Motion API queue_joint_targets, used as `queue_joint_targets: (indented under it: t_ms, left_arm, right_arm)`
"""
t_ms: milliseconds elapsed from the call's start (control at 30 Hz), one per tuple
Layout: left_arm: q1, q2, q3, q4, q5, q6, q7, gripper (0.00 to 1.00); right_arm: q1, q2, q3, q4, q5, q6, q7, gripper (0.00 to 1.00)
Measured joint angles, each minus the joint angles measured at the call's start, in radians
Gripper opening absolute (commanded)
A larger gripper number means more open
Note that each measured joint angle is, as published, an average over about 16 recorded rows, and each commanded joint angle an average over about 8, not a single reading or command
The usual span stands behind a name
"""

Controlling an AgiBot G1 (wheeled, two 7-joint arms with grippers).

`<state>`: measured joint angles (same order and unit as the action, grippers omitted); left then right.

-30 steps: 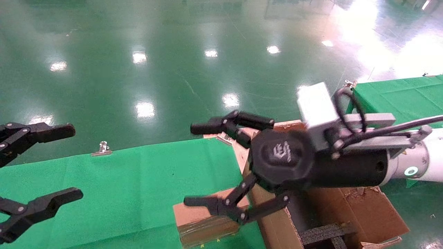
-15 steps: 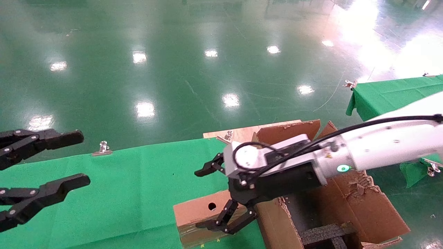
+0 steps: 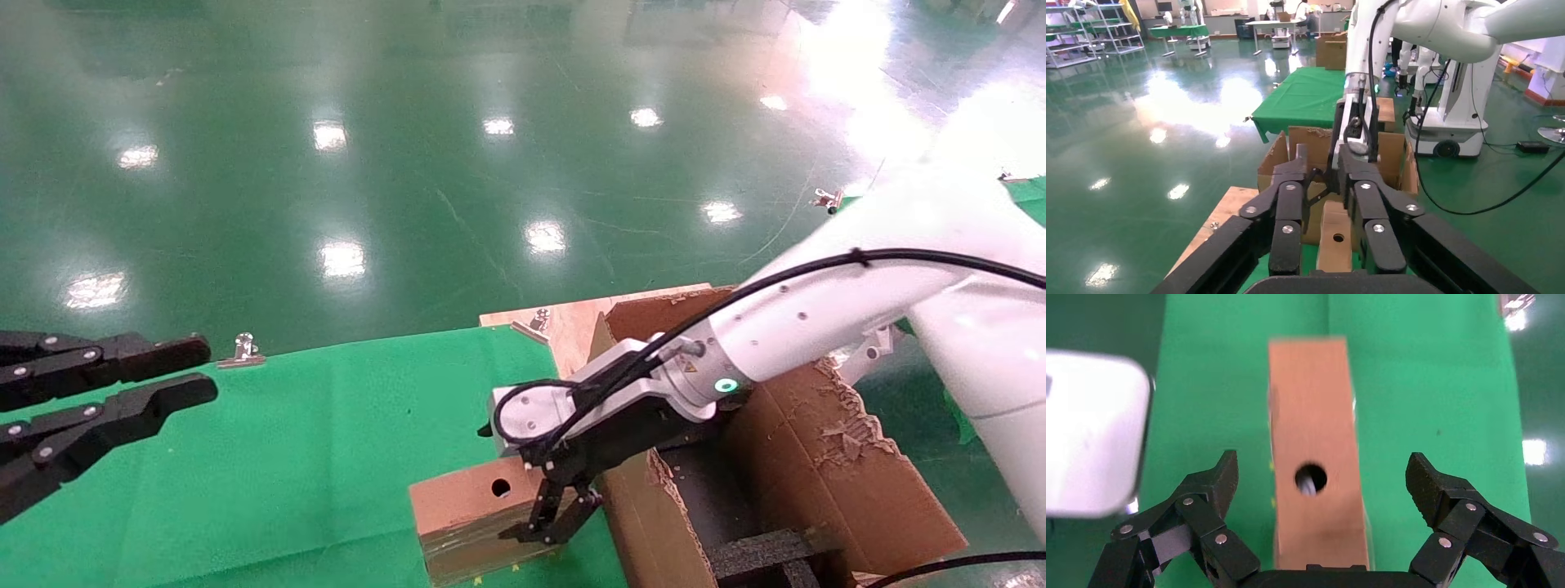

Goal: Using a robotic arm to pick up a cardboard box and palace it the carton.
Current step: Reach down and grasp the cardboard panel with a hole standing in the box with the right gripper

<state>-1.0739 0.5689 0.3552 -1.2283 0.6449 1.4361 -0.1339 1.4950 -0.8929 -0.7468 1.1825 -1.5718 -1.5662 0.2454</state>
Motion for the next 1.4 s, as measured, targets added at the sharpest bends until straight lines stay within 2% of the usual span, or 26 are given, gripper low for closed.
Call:
queue_joint_targets:
  t_ms: [200,267,300,467,533,600,1400]
  left_arm:
    - [0.000,0.000,0.000,0.000,0.000,0.000,0.000,0.02]
    - [0.000,0.000,0.000,0.000,0.000,0.000,0.000,0.27]
    - [0.000,0.000,0.000,0.000,0.000,0.000,0.000,0.39]
    - [0.000,0.000,0.000,0.000,0.000,0.000,0.000,1.00]
    - [0.000,0.000,0.000,0.000,0.000,0.000,0.000,1.00]
    - [0.000,0.000,0.000,0.000,0.000,0.000,0.000,1.00]
    - [0.000,0.000,0.000,0.000,0.000,0.000,0.000,1.00]
  right_arm:
    - [0.047,-0.034,-0.073,0.003,-0.064,-0.004,-0.015,1.00]
    - [0.058,-0.041,-0.092,0.005,-0.077,-0.004,-0.018,0.96]
    - [0.063,-0.045,-0.101,0.006,-0.081,-0.003,-0.019,0.89]
    - [0.078,-0.055,-0.129,0.009,-0.090,0.002,-0.023,0.29]
    - [0.081,-0.057,-0.135,0.009,-0.090,0.004,-0.023,0.07]
    - [0.082,-0.058,-0.138,0.009,-0.090,0.005,-0.024,0.00]
    - [0.079,-0.055,-0.134,0.011,-0.088,0.005,-0.024,0.00]
